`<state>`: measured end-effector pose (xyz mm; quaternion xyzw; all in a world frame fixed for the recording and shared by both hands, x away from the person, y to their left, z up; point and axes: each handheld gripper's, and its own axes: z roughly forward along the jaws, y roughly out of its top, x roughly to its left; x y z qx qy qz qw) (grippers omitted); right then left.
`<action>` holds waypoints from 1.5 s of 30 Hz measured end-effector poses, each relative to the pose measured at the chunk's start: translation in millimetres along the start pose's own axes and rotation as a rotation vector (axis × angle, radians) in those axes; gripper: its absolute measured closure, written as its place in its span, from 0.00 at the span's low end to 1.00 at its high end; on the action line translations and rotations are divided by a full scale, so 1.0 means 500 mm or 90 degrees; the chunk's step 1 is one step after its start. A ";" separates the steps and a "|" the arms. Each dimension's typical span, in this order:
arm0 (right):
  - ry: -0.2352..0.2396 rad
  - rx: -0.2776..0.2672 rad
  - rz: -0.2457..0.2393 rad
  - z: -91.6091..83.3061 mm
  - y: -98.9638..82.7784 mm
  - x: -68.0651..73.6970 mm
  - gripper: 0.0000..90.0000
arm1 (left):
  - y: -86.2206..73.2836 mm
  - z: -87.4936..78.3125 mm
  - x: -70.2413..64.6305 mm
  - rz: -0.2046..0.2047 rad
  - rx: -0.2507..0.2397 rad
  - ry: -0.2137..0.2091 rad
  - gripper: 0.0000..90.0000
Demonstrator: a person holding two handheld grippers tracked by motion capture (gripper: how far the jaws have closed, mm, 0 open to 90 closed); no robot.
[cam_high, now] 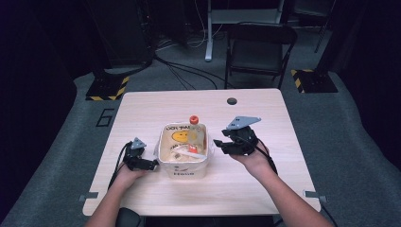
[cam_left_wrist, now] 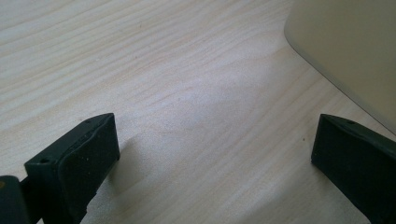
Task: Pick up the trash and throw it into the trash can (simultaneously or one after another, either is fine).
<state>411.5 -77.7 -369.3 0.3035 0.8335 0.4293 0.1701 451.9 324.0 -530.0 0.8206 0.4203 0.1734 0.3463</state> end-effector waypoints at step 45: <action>-0.113 0.014 0.132 -0.035 -0.226 -0.091 0.54 | -0.001 0.000 -0.001 -0.001 -0.001 0.001 0.01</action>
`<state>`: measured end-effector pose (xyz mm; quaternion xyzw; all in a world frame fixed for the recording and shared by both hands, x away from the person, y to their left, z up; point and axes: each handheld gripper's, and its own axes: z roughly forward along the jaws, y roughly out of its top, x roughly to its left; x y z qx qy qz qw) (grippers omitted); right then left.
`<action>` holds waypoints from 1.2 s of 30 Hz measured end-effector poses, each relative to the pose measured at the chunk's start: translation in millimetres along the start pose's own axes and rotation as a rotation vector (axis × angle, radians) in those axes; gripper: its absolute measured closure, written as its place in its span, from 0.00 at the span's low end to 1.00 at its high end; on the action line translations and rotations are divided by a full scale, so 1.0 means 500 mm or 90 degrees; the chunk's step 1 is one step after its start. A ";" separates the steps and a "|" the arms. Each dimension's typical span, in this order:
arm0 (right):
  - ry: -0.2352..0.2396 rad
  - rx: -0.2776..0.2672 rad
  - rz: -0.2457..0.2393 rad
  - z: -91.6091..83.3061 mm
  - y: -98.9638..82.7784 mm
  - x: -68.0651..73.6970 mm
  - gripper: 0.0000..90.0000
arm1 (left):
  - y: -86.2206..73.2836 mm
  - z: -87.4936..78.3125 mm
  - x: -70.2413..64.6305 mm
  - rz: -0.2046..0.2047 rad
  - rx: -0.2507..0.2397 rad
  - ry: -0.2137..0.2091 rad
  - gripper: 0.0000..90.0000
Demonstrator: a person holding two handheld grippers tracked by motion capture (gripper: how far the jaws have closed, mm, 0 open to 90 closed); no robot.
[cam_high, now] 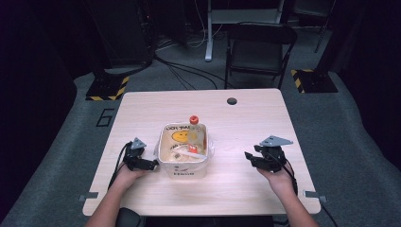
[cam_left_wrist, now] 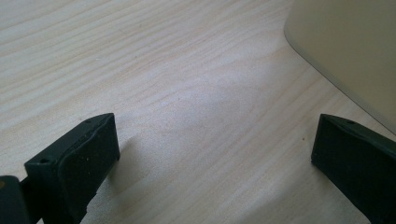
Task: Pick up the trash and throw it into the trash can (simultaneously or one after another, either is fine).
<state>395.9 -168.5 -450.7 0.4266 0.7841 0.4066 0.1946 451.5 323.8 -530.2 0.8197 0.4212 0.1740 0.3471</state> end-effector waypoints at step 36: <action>-0.090 0.079 0.141 0.036 -0.109 -0.120 0.47 | -0.001 -0.001 0.000 0.005 0.003 -0.001 0.01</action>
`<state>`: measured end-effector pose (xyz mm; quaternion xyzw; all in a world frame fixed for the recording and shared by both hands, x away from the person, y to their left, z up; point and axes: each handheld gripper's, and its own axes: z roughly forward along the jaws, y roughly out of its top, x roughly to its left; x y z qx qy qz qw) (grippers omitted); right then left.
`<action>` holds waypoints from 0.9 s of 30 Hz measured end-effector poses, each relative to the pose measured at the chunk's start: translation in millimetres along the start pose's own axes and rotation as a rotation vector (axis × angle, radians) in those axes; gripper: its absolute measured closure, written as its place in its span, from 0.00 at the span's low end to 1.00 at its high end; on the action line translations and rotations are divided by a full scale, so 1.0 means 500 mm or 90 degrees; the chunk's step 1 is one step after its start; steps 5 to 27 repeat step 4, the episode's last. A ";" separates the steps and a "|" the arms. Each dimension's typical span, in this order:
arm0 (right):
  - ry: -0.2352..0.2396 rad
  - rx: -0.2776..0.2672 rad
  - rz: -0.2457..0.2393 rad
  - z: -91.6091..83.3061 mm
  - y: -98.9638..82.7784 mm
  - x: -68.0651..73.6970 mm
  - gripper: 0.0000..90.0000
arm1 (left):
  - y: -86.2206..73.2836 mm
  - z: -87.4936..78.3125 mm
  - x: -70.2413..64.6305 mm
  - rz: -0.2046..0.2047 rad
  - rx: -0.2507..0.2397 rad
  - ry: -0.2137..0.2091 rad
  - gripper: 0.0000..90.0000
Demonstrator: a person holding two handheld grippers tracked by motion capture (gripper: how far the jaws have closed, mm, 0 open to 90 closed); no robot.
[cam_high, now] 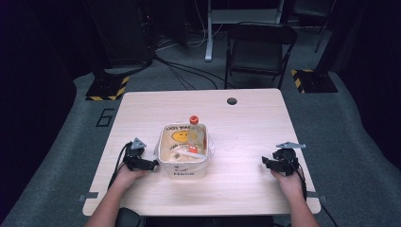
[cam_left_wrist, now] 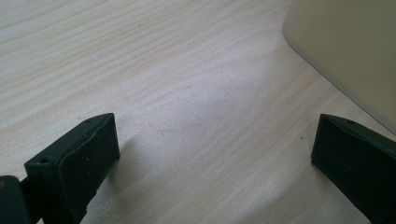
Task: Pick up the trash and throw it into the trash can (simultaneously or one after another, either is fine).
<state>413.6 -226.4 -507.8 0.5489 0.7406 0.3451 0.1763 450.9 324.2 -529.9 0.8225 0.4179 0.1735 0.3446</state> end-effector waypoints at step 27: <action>-0.026 0.002 0.015 0.002 -0.003 -0.011 0.42 | 0.000 0.000 0.000 0.000 0.000 0.000 0.01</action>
